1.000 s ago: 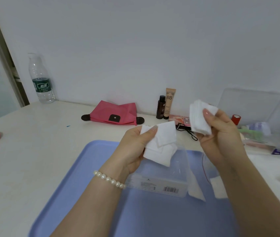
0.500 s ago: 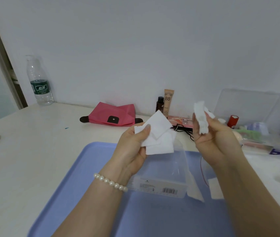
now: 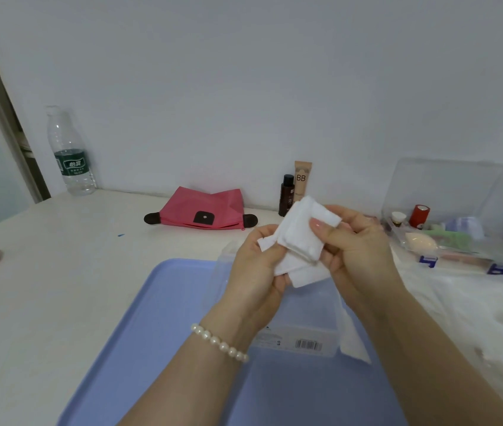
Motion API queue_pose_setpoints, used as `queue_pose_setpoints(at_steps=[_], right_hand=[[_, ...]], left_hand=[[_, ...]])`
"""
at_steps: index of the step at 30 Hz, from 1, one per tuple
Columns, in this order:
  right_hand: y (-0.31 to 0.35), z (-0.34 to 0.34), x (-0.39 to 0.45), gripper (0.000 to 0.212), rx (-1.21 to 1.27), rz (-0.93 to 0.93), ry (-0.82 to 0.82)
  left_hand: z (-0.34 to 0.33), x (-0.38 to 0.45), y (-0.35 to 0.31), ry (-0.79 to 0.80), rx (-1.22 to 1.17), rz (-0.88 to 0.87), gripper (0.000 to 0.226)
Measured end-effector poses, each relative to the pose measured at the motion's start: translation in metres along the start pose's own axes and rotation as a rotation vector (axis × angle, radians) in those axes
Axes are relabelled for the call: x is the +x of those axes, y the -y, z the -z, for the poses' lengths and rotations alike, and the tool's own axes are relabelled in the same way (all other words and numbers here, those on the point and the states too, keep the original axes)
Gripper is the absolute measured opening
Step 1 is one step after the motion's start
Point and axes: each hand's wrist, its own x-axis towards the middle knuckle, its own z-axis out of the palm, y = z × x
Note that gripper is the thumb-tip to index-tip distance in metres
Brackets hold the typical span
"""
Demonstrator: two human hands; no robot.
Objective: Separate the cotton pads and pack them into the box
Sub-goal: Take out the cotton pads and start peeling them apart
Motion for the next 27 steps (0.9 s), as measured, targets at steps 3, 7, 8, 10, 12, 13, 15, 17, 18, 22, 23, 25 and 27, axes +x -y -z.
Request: queue_pose_setpoints(at_steps=[3,7,8,10,12,13,15,17,18,22,23,25,27], right_hand=[[-0.006,0.000,0.000,0.023,-0.097,0.047,-0.082],[-0.011,0.000,0.002,0.023,-0.194,0.138,-0.166],[-0.012,-0.001,0.002,0.024,-0.215,0.162,-0.180],[-0.014,0.000,0.003,0.025,-0.297,0.211,-0.191],[-0.013,0.001,0.005,0.025,-0.402,0.170,-0.155],[-0.012,0.003,0.006,0.024,-0.410,0.106,-0.103],[-0.008,0.005,0.006,0.021,-0.344,-0.023,-0.002],[-0.005,0.008,0.006,0.019,-0.292,-0.047,0.032],[-0.004,0.009,0.006,0.018,-0.280,-0.021,0.032],[0.000,0.011,0.007,0.016,-0.124,0.050,0.039],[0.004,0.012,0.009,0.016,-0.041,0.057,0.027],[0.016,0.017,0.013,0.015,0.141,0.072,0.018],[0.029,0.023,0.013,0.018,0.206,0.060,0.065]], left_hand=[[-0.002,0.000,0.001,0.018,-0.036,0.042,0.013],[-0.003,-0.002,0.002,0.055,-0.088,0.067,0.012],[-0.003,-0.002,0.002,0.066,-0.099,0.069,0.012],[-0.003,-0.003,0.002,0.090,-0.108,0.071,0.012],[-0.002,-0.002,0.000,0.129,-0.114,0.077,0.016],[-0.001,-0.002,-0.002,0.153,-0.115,0.080,0.019],[0.001,-0.002,-0.004,0.195,-0.103,0.086,0.029],[0.001,-0.003,-0.006,0.215,-0.071,0.083,0.039],[0.001,-0.003,-0.006,0.216,-0.058,0.082,0.042],[0.001,-0.002,-0.005,0.159,-0.051,0.100,0.038],[0.001,-0.001,-0.004,0.130,-0.045,0.105,0.036],[0.004,0.000,-0.005,0.093,-0.001,0.105,0.031],[0.005,-0.001,-0.006,0.085,0.076,0.103,0.021]])
